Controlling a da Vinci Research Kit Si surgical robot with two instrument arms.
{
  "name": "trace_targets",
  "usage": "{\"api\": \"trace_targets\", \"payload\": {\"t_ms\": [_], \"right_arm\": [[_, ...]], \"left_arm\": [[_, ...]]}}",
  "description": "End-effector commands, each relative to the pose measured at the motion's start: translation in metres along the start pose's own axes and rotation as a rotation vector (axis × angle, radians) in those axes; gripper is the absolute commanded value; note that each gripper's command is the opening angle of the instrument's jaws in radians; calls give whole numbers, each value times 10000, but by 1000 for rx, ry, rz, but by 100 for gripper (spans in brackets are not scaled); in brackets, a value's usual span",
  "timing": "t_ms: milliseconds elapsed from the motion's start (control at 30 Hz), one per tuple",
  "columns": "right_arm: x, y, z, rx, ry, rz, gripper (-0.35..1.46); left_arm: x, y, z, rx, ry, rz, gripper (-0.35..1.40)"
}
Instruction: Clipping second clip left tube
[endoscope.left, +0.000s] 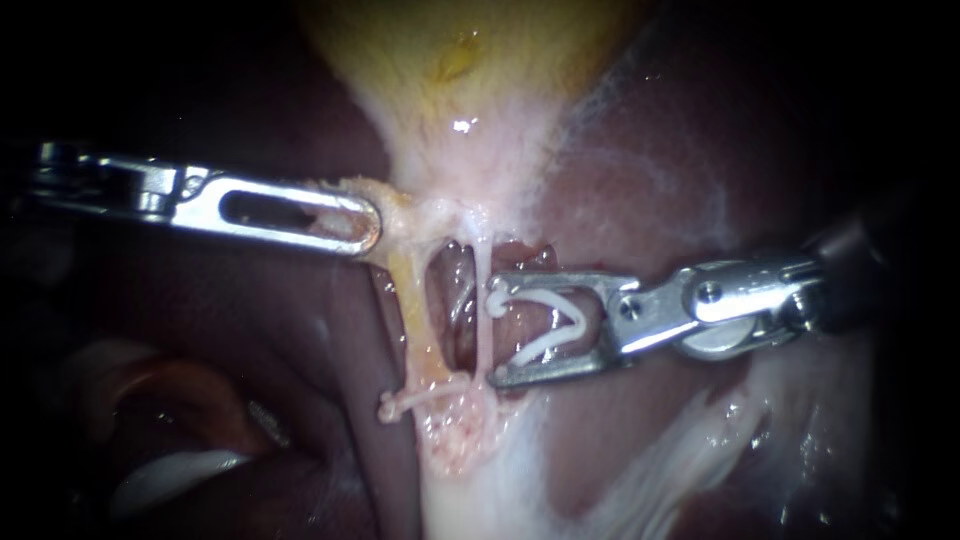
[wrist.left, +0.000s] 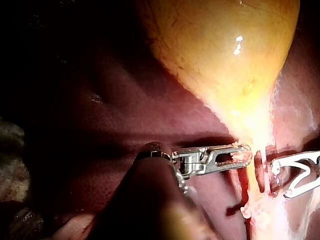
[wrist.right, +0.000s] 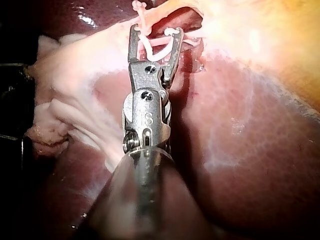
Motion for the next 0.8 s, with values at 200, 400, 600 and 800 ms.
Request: {"api": "trace_targets", "payload": {"t_ms": [200, 400, 600, 800], "right_arm": [[-13, 2, 20, 8, -1, 16, 50], [-20, 5, 35, 15, -1, 27, 50], [-29, 10, 49, 36, 1, 34, 50], [-32, 13, 64, 34, -1, 34, 50]], "left_arm": [[2, -4, 1, -1, -5, 0, -35], [4, -8, 1, 0, -4, -1, -35], [7, -13, 2, 4, -4, 5, -35], [9, -17, 2, 6, -2, 4, -35]]}}
